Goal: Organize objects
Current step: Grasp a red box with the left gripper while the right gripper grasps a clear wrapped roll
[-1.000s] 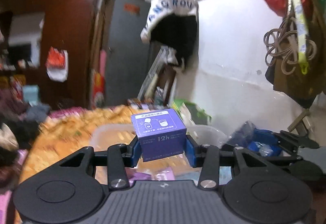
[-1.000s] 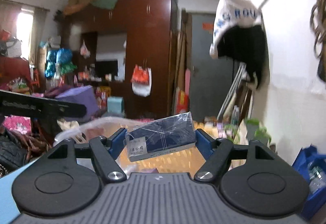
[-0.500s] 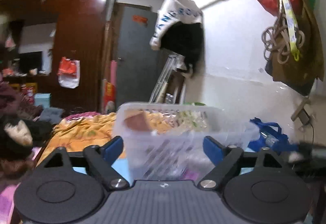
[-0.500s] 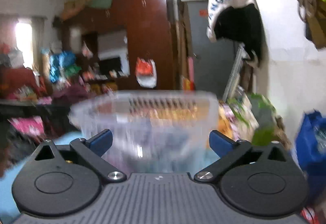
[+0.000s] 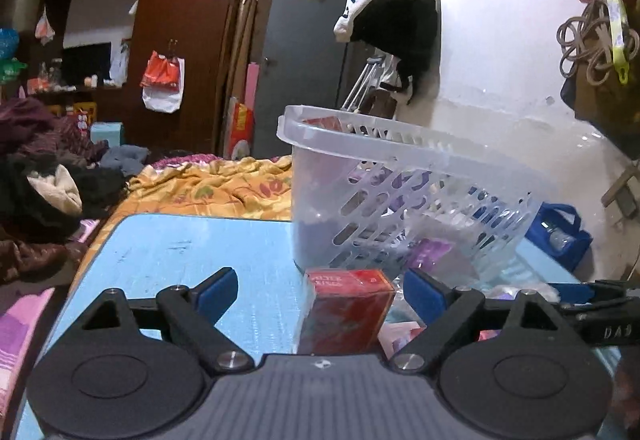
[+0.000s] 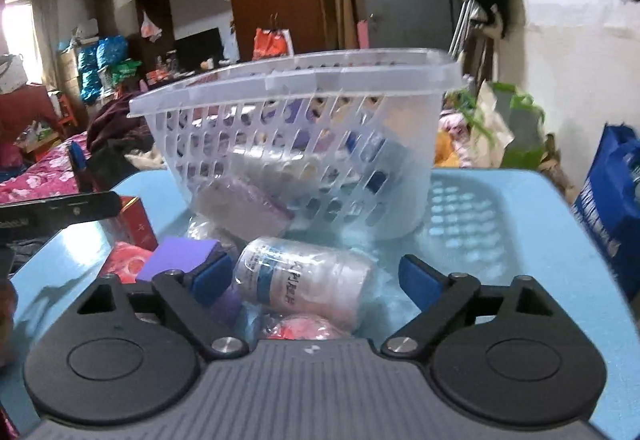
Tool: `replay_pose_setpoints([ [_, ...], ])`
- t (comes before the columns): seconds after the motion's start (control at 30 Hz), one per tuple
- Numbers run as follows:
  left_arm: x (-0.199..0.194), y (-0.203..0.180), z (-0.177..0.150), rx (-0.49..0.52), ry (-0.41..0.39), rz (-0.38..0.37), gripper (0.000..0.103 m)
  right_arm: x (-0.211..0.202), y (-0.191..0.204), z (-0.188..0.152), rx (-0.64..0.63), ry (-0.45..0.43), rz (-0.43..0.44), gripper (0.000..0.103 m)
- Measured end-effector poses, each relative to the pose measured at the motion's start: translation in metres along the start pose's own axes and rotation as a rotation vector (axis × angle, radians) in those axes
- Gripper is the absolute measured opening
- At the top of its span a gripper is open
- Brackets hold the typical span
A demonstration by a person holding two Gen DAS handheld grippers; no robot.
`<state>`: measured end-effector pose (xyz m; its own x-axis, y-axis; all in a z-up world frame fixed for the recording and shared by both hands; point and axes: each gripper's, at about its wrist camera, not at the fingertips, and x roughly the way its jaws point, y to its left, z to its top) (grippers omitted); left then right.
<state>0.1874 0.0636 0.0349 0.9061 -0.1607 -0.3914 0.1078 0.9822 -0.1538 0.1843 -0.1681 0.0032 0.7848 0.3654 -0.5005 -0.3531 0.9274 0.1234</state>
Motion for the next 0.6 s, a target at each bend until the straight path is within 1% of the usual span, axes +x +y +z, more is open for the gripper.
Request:
replay_pose_setpoints([
  [0.07, -0.001, -0.003, -0.004, 0.016, -0.001, 0.003, 0.092, -0.001, -0.003, 0.000, 0.022, 0.001, 0.010, 0.083],
  [0.23, 0.005, -0.010, -0.007, 0.046, 0.022, 0.031, 0.092, -0.002, -0.007, 0.002, 0.040, 0.002, 0.017, 0.082],
  [0.37, 0.008, -0.017, -0.008, 0.075, 0.028, 0.039, 0.092, -0.003, -0.006, 0.003, 0.041, -0.012, 0.007, 0.081],
  [0.4, 0.007, -0.018, -0.008, 0.079, 0.024, 0.044, 0.089, -0.006, -0.006, 0.002, 0.042, -0.024, 0.006, 0.081],
  [0.43, 0.007, -0.018, -0.008, 0.078, 0.018, 0.045, 0.077, -0.007, -0.006, 0.003, 0.044, -0.038, 0.005, 0.081],
  [0.47, 0.006, -0.018, -0.008, 0.079, 0.016, 0.042, 0.057, -0.010, -0.006, 0.002, 0.047, -0.055, -0.001, 0.081],
  [0.5, 0.006, -0.017, -0.008, 0.078, 0.016, 0.033, 0.055, -0.013, -0.006, 0.002, 0.051, -0.074, -0.009, 0.081],
  [0.6, 0.004, -0.016, -0.008, 0.074, -0.001, 0.007, 0.054, -0.018, -0.006, 0.001, 0.054, -0.111, -0.031, 0.081],
])
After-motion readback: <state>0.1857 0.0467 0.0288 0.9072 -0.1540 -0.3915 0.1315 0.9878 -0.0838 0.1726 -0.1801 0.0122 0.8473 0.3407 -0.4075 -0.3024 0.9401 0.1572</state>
